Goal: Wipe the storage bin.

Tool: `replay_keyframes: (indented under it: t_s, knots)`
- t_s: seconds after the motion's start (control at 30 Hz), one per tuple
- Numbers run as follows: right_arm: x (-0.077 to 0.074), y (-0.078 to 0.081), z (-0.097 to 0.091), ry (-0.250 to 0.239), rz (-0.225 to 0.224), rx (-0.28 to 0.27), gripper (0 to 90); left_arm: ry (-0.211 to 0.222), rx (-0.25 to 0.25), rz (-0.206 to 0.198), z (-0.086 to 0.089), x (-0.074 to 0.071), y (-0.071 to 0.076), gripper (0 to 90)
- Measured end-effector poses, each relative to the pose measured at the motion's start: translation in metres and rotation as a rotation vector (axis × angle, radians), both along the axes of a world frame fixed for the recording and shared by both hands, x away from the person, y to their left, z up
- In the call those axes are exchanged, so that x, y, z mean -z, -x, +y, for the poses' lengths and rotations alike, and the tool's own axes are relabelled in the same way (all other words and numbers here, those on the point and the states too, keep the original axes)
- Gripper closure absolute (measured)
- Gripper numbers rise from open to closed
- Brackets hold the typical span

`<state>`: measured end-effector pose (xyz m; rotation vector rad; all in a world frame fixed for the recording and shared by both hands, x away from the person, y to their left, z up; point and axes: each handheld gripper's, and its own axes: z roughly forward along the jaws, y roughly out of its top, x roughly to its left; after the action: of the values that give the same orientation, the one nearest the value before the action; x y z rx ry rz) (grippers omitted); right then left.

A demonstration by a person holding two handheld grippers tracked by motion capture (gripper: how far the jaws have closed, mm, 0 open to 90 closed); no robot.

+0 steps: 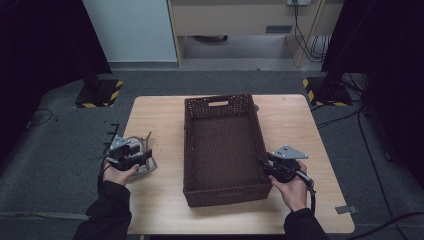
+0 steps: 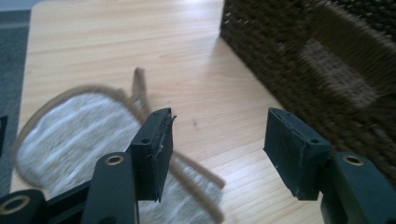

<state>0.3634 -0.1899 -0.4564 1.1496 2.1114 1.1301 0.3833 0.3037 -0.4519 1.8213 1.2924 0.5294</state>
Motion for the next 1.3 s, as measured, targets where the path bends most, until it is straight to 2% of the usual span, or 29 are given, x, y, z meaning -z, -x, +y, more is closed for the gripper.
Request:
replay_keyframes:
  t_s: [0.47,0.6,0.73,0.83,0.97,1.07,1.13,1.23,1.3]
  knots:
    - [-0.001,-0.001,0.000,0.001,0.011,0.001,67.5,0.043,0.107,-0.054,-0.043,-0.022,0.009,39.0]
    - [0.000,-0.003,-0.001,-0.014,0.012,0.005,68.2,0.055,0.132,-0.063,-0.052,-0.026,0.012,38.7]
    - [0.000,-0.004,-0.001,-0.016,0.012,0.001,68.3,0.068,0.183,-0.072,-0.069,-0.032,0.018,39.7]
    - [0.000,-0.004,-0.002,-0.016,0.011,-0.002,67.4,0.066,0.218,-0.067,-0.081,-0.031,0.020,41.3]
    - [-0.001,-0.004,-0.003,0.003,-0.004,0.012,57.4,0.049,0.245,-0.056,-0.093,-0.026,0.022,43.5]
    - [-0.009,0.000,-0.004,-0.022,-0.025,0.013,54.9,0.036,0.259,-0.040,-0.098,-0.021,0.022,45.9]
    - [-0.014,0.004,-0.006,-0.043,-0.029,0.004,54.8,0.032,0.265,-0.037,-0.100,-0.018,0.022,49.1]
    - [-0.016,0.007,-0.008,-0.048,-0.022,0.004,56.4,0.040,0.271,-0.036,-0.103,-0.014,0.022,52.2]
    - [-0.014,0.009,-0.011,-0.035,-0.001,0.000,63.2,0.035,0.281,-0.044,-0.105,-0.014,0.024,54.6]
